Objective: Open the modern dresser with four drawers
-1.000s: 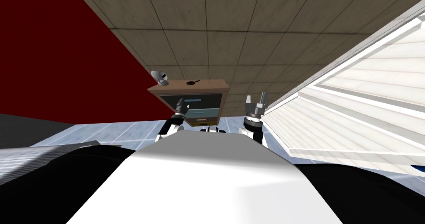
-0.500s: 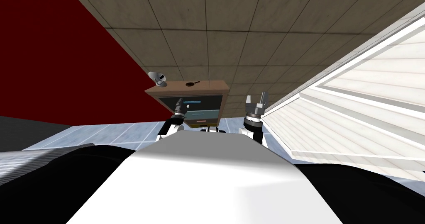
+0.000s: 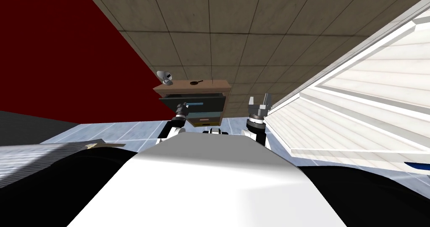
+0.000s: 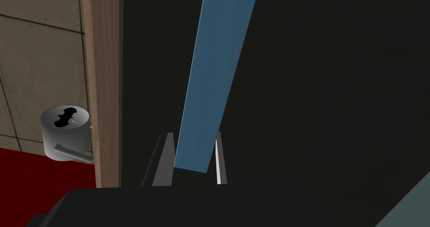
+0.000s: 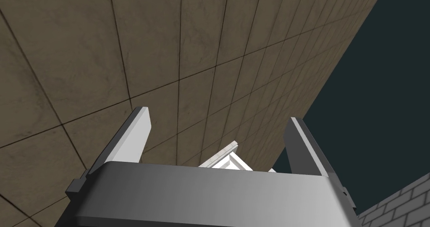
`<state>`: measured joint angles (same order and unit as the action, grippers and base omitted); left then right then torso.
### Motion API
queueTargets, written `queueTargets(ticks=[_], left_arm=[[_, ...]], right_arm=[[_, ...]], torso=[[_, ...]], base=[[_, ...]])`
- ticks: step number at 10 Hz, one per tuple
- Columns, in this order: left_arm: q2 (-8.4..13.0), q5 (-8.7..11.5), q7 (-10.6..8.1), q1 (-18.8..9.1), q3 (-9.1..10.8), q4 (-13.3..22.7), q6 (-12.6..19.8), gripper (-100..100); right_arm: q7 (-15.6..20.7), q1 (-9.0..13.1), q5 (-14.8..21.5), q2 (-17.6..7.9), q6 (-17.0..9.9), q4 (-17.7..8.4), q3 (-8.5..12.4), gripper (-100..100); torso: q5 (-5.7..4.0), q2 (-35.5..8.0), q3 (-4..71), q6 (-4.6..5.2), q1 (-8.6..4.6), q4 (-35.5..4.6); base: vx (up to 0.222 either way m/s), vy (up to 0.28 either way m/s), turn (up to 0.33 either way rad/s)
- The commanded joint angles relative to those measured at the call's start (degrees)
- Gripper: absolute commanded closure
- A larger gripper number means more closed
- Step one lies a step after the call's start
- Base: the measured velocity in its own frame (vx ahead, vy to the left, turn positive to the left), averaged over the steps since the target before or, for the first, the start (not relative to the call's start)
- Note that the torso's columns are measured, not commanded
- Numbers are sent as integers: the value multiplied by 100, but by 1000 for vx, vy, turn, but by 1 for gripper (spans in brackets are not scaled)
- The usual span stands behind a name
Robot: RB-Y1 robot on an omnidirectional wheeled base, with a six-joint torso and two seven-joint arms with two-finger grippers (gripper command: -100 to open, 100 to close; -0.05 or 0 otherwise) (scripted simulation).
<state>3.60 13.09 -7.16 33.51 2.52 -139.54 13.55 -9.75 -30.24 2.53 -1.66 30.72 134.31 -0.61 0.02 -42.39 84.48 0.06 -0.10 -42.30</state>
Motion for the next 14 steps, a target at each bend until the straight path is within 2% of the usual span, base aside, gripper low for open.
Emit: queueTargets(ticks=[1, 4, 5, 13, 14], left_arm=[[6, 9, -1, 53, -17, -43, 16, 100], [55, 47, -5, 173, -60, -110, -5, 100], [136, 150, -82, 82, 126, -288, 249, -100], [500, 604, -406, -213, 825, -1031, 1304, -100], [451, 546, -363, -166, 729, -918, 1258, -100]], right_arm=[[0, 0, 0, 0, 0, 0, 0, 0], [0, -1, 0, 0, 0, 0, 0, 0], [0, 0, 0, 0, 0, 0, 0, 0], [0, -3, 0, -1, 1, 1, 1, 0], [0, -3, 0, -1, 1, 1, 1, 0]], torso=[[-5, 7, 8, -1, 4, -3], [0, 2, 2, -1, -1, 4], [0, 1, 0, 0, 2, 3], [-17, -23, -6, -14, 2, -25], [-27, -31, -8, -13, -6, -38]], base=[[-97, -5, 0], [-162, -21, 18], [-72, -17, 34], [24, -28, 28], [9, -10, 8]])
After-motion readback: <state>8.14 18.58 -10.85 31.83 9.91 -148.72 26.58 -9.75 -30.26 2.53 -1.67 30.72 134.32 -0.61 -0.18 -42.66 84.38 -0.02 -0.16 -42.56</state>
